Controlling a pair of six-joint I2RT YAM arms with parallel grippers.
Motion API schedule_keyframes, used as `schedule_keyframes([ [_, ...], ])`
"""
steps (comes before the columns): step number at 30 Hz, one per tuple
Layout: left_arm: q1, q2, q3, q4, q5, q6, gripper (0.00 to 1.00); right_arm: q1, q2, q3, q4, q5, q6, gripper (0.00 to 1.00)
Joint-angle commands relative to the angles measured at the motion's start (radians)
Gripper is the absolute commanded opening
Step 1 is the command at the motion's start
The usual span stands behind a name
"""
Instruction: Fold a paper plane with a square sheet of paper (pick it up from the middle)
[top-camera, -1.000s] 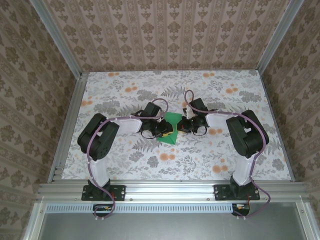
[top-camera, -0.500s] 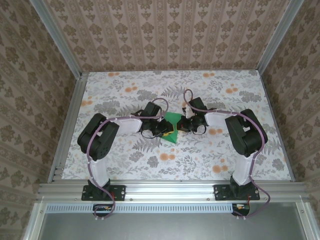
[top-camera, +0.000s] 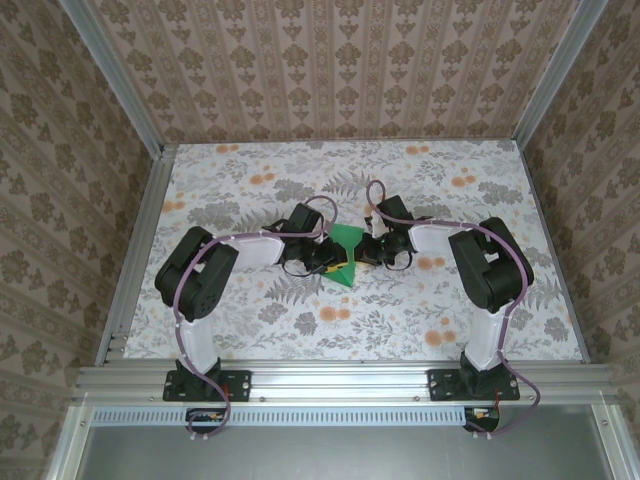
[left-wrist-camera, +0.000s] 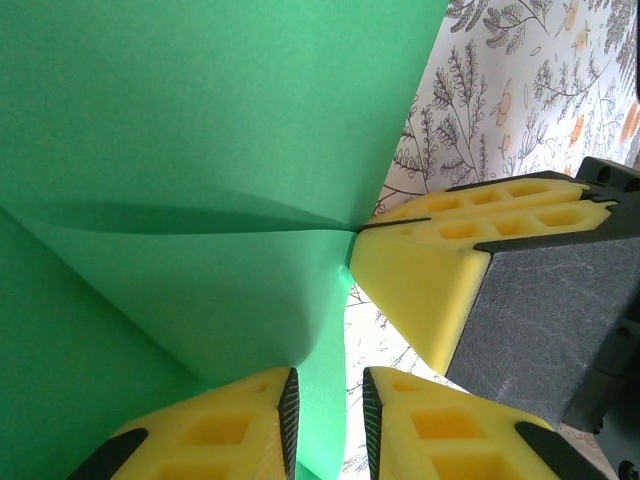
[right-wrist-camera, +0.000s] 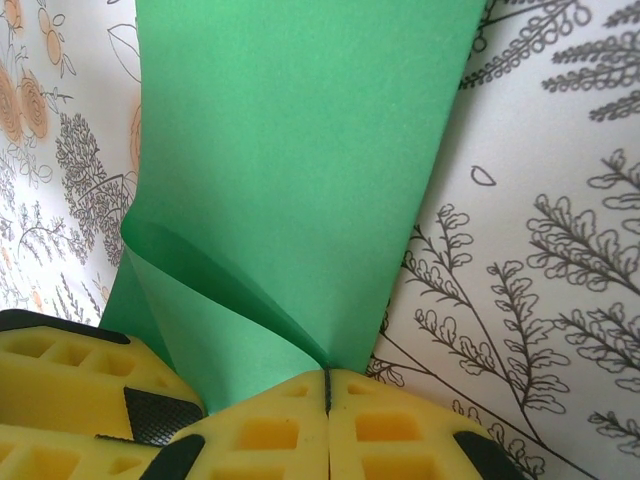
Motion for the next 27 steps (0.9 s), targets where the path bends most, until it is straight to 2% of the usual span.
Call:
schedule_keyframes([
  [1,0.005,-0.009,0.017,0.018,0.019,0.001,0.27,0.009,0.016,0.023,-0.043,0.003,-0.029,0.07],
  [10,-0.005,-0.051,-0.003,0.068,0.020,0.004,0.27,0.013,0.035,0.034,-0.056,0.012,-0.034,0.07],
  [27,-0.010,0.024,0.021,-0.031,-0.005,0.002,0.26,0.018,0.038,0.038,-0.071,0.001,-0.045,0.09],
])
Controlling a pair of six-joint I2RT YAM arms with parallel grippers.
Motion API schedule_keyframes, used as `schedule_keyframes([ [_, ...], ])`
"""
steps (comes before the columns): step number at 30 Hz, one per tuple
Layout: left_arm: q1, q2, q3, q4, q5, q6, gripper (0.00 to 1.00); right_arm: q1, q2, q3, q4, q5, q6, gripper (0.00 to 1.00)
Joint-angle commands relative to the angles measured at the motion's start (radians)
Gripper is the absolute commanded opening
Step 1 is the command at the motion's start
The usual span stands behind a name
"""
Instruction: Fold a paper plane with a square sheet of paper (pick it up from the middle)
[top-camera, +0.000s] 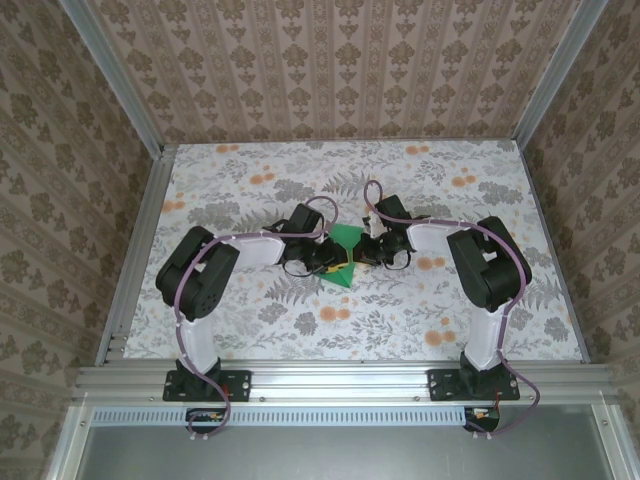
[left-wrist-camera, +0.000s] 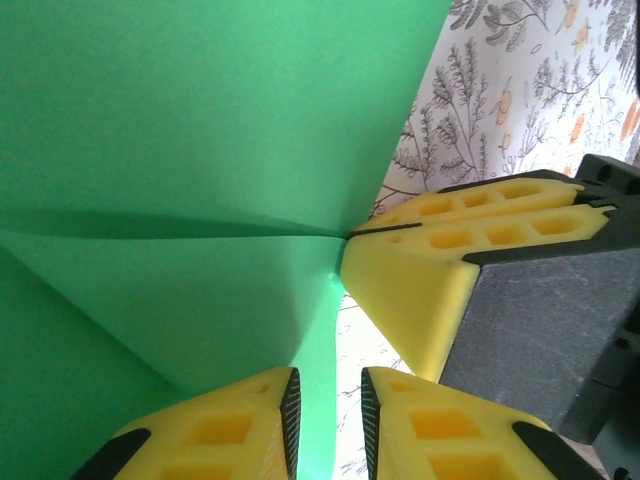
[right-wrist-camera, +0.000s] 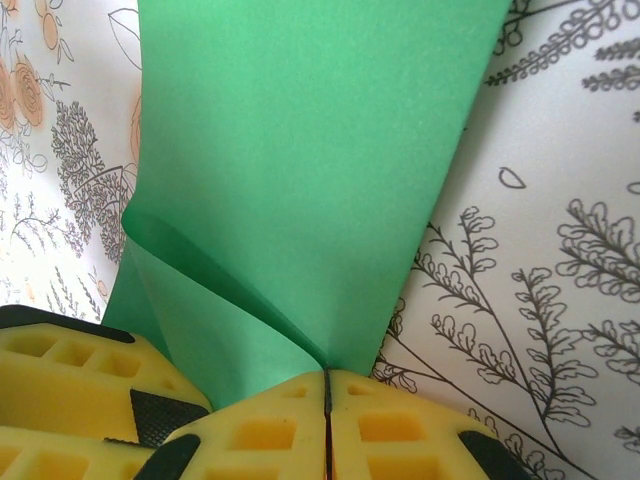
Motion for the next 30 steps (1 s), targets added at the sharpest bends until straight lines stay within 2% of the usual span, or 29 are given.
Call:
schedule_keyframes([
  [1,-0.008,0.018,0.021,-0.038,-0.010,0.004,0.25,0.009,0.026,0.019,-0.050,0.003,-0.020,0.09],
  [30,-0.008,0.029,0.024,-0.092,-0.037,0.013,0.24,0.015,0.055,0.048,-0.073,0.010,-0.020,0.10],
])
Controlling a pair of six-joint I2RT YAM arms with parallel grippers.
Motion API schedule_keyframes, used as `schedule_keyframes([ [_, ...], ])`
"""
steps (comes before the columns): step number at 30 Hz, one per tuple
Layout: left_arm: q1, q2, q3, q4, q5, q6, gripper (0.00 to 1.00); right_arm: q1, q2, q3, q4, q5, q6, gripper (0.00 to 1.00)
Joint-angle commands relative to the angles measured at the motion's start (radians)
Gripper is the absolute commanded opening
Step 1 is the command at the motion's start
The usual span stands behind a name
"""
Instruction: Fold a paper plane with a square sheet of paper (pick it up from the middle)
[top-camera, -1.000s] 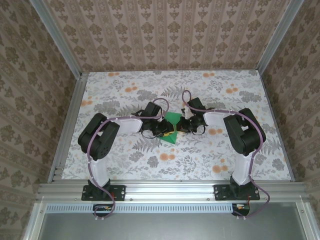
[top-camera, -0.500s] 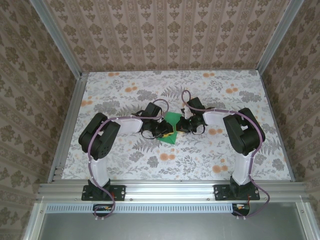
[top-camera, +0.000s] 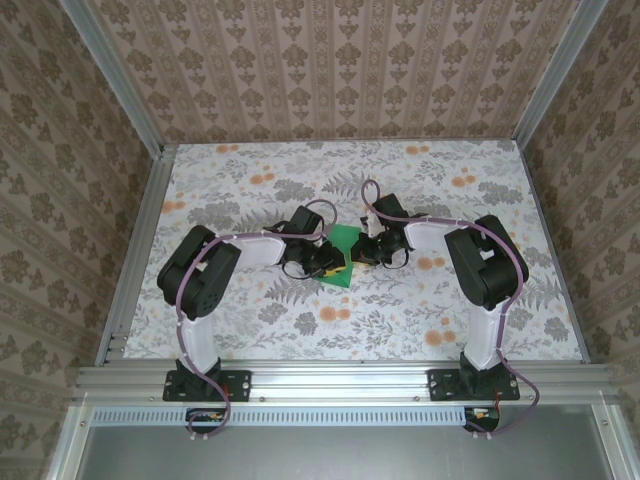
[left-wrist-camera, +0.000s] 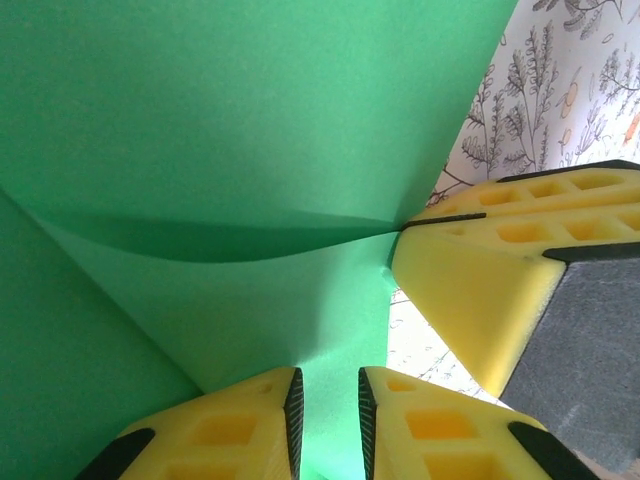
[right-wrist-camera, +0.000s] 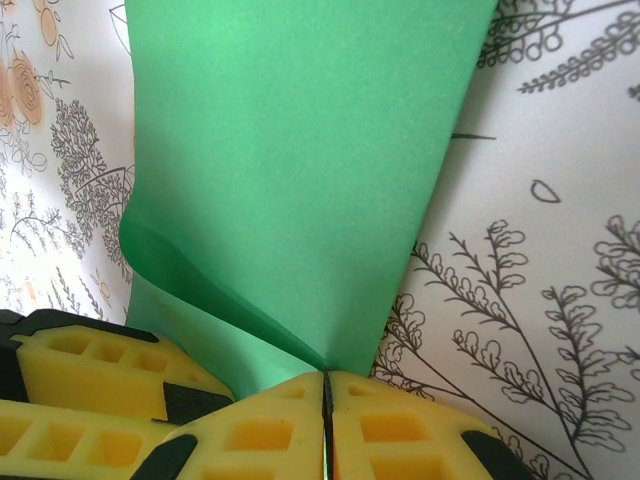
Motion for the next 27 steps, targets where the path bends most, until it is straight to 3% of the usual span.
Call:
schedule_keyframes([
  [1,-0.007,0.016,0.023,-0.048,-0.018,0.015,0.24,0.008,0.032,0.016,-0.047,0.017,-0.020,0.10],
  [14,-0.008,0.024,0.016,-0.103,-0.059,0.013,0.19,0.007,-0.168,-0.049,-0.021,0.073,0.013,0.28],
  [21,-0.009,0.030,0.017,-0.103,-0.058,0.018,0.18,0.025,-0.251,-0.144,0.004,0.033,0.034,0.21],
  [27,-0.012,0.033,0.016,-0.101,-0.062,0.014,0.16,0.105,-0.286,-0.198,0.004,0.012,0.053,0.14],
])
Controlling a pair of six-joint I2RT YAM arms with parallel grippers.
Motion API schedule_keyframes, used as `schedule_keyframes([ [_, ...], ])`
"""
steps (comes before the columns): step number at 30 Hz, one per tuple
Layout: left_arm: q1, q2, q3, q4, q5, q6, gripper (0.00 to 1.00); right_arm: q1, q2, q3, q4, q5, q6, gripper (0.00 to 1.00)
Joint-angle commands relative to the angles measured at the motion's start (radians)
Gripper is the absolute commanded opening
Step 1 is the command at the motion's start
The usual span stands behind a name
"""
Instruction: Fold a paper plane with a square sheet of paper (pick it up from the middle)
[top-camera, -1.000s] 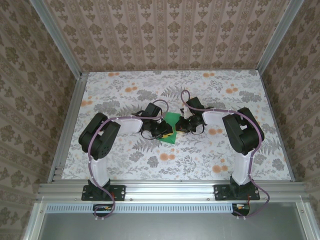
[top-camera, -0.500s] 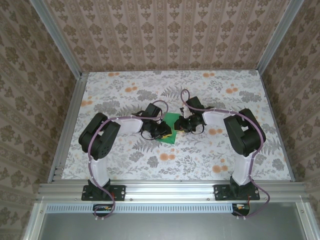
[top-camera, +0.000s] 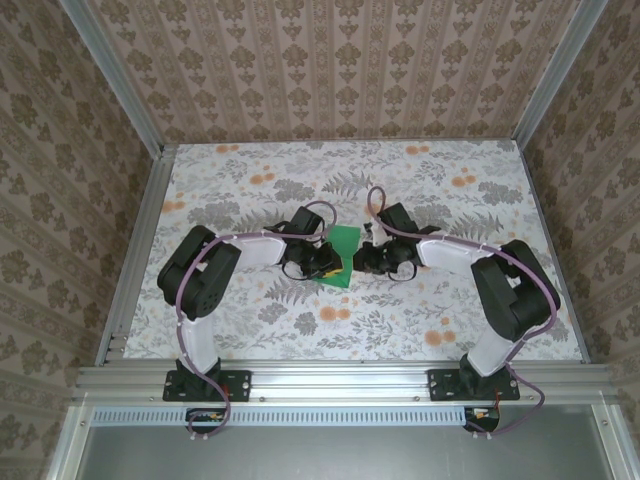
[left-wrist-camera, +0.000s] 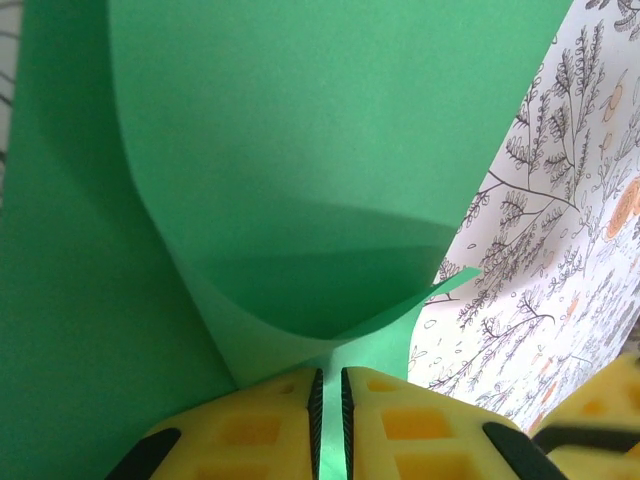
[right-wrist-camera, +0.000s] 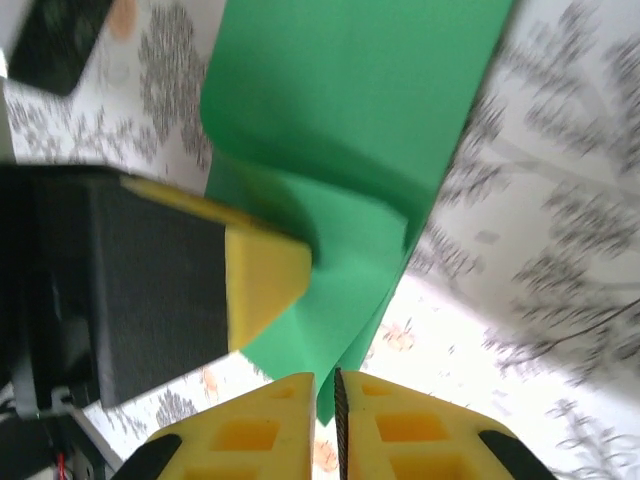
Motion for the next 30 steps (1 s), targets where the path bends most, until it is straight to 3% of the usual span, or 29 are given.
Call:
schedule_keyframes([
  [1,-0.007,0.031,0.009,-0.056,-0.026,0.014,0.16,0.049,-0.030,-0.022,-0.001,-0.026,0.020,0.14],
  [30,-0.010,0.028,-0.003,-0.048,-0.035,0.003,0.13,0.082,0.116,-0.016,0.015,0.001,0.060,0.10],
])
